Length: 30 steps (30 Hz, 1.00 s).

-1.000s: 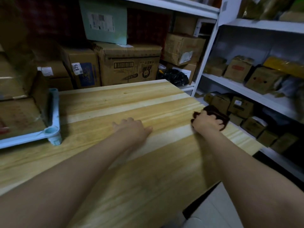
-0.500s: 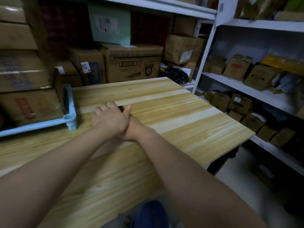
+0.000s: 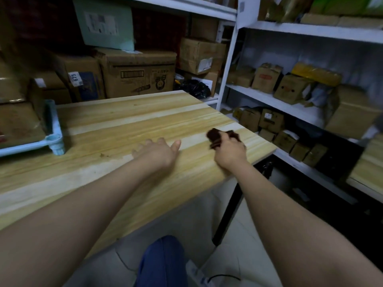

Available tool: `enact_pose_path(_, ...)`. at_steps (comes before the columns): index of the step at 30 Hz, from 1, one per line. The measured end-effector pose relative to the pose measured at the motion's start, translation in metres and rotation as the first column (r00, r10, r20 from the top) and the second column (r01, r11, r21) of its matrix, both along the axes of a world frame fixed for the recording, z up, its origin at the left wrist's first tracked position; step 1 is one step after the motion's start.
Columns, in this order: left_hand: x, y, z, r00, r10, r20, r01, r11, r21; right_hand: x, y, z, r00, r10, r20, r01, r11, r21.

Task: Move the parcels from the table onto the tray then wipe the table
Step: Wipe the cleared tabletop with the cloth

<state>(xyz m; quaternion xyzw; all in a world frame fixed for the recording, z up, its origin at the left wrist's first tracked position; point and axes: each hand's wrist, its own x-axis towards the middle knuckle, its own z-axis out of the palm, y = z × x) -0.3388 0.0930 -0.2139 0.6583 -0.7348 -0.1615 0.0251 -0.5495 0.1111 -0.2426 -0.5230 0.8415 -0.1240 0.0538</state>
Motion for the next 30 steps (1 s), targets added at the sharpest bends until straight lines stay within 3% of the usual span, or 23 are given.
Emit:
enact_pose_path(2, 0.001, 0.010, -0.001, 1.000, 0.000, 0.003, 0.000, 1.000, 0.010, -0.017, 0.015, 0.000, 0.985, -0.170, -0.008, 0.170, 0.983, 0.065)
enact_pose_path(5, 0.009, 0.018, -0.004, 1.000, 0.008, -0.006, -0.008, 1.000, 0.016, -0.002, 0.025, 0.000, 0.983, -0.184, -0.023, 0.185, 0.979, 0.084)
enact_pose_path(9, 0.022, 0.024, -0.007, 0.999, 0.037, -0.017, -0.036, 0.999, 0.008, 0.045, 0.035, 0.003, 0.998, 0.048, -0.031, -0.046, 0.997, 0.067)
enact_pose_path(12, 0.035, 0.029, -0.006, 0.996, 0.065, -0.056, -0.067, 0.997, -0.024, 0.089, 0.044, 0.007, 0.960, 0.279, 0.016, -0.280, 0.960, 0.021)
enact_pose_path(18, 0.081, 0.025, 0.005, 0.971, 0.199, -0.133, -0.213, 0.972, -0.102, 0.199, 0.048, 0.017, 0.754, 0.643, 0.137, -0.653, 0.755, 0.054)
enact_pose_path(22, 0.134, 0.021, 0.009, 0.935, 0.244, -0.258, -0.283, 0.950, -0.129, 0.251, 0.046, 0.026, 0.650, 0.723, 0.235, -0.752, 0.656, 0.062)
enact_pose_path(27, 0.207, 0.039, 0.019, 0.896, 0.280, -0.345, -0.359, 0.913, -0.193, 0.306, 0.049, 0.038, 0.443, 0.785, 0.433, -0.887, 0.454, 0.083)
enact_pose_path(30, 0.238, 0.055, 0.028, 0.855, 0.326, -0.405, -0.426, 0.886, -0.186, 0.325, 0.037, 0.043, 0.370, 0.777, 0.509, -0.909, 0.415, 0.027)
